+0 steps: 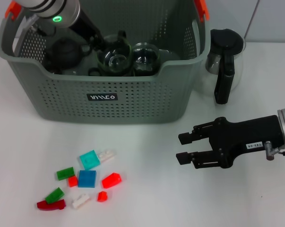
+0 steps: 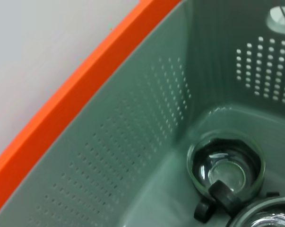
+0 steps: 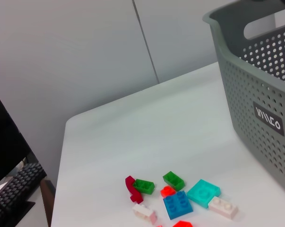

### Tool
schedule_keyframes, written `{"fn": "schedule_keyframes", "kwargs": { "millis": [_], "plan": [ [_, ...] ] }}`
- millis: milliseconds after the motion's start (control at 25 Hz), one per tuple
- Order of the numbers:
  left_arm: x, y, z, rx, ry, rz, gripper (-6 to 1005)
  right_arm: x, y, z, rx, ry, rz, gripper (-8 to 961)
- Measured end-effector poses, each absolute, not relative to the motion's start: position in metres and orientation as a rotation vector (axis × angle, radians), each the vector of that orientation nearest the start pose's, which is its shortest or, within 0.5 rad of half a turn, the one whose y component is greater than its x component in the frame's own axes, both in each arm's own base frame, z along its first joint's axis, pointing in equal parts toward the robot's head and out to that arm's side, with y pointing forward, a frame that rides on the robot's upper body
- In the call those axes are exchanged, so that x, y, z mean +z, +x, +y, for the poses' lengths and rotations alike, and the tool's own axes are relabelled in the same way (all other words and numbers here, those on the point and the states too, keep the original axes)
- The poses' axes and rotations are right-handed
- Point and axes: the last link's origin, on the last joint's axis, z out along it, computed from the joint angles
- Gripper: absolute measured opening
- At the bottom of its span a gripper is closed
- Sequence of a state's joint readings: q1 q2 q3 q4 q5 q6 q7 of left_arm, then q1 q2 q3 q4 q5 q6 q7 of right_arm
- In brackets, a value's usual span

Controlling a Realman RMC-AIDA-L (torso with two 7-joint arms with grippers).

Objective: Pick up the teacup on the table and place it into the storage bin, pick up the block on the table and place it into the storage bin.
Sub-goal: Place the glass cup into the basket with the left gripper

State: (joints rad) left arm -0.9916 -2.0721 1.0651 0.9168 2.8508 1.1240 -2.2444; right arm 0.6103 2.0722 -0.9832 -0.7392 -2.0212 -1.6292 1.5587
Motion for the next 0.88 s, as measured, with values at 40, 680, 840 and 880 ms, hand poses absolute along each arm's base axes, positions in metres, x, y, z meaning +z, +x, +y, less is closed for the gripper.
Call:
{"fn": "schedule_keyframes", "kwargs": {
  "millis": [40, 680, 840, 880],
  "plan": [
    [0.022, -0.140, 0.473, 0.409, -2.395, -0.436, 412, -0.025, 0.215, 0.329, 0.493, -3.083, 0.542, 566],
    [0.025, -0.132, 0.466, 0.365, -2.430, -0.449, 413, -0.025, 0.216, 0.328, 0.490, -3.081, 0.538, 566],
    [0.029, -0.131, 0.463, 0.332, -2.455, -0.467, 413, -0.025, 0.216, 0.328, 0.492, -3.081, 0.539, 566],
    [0.031, -0.130, 0.463, 0.323, -2.458, -0.472, 413, -0.025, 0.216, 0.328, 0.492, -3.081, 0.539, 566]
  ]
}}
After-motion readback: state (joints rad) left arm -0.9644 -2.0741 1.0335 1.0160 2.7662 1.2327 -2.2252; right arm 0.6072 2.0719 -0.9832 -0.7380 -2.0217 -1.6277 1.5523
